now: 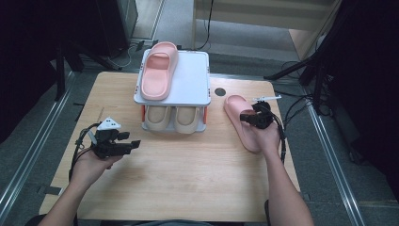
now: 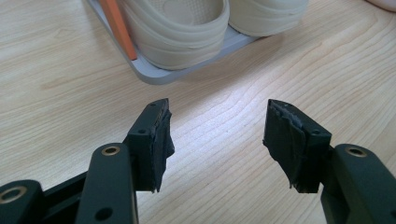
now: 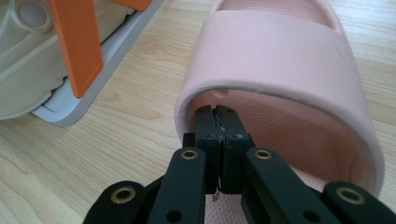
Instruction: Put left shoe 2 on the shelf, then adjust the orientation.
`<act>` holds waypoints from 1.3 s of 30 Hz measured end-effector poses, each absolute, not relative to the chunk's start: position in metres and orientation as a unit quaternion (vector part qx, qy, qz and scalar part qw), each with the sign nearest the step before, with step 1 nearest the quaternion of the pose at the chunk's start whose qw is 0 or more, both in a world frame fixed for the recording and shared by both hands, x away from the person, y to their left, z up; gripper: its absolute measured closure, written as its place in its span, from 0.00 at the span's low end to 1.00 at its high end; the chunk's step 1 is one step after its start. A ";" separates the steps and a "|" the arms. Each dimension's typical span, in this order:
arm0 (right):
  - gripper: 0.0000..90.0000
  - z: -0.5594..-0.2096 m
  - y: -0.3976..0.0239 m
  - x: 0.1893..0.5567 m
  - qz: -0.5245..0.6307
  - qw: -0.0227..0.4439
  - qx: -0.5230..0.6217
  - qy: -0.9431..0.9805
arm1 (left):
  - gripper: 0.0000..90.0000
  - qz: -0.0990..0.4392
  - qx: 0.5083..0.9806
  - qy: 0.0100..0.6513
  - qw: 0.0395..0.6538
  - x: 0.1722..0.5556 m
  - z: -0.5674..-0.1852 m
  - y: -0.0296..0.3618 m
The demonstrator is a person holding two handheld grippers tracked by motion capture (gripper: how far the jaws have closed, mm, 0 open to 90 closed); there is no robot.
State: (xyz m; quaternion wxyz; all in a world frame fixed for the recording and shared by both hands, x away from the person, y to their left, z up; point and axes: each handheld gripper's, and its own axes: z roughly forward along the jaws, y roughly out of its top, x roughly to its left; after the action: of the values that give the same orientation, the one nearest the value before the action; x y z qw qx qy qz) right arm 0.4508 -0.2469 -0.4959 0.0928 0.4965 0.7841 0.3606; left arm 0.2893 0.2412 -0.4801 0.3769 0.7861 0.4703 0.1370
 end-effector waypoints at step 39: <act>0.87 -0.479 -0.273 0.416 0.407 0.117 0.512 0.748 | 0.46 0.118 0.807 0.441 0.374 0.313 -0.481 0.216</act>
State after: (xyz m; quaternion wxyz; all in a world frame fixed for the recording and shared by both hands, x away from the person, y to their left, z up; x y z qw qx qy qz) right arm 0.4164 -0.2728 -0.4786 0.1173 0.5116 0.7477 0.4067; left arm 0.3132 0.2160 -0.4807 0.3741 0.8074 0.4406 0.1183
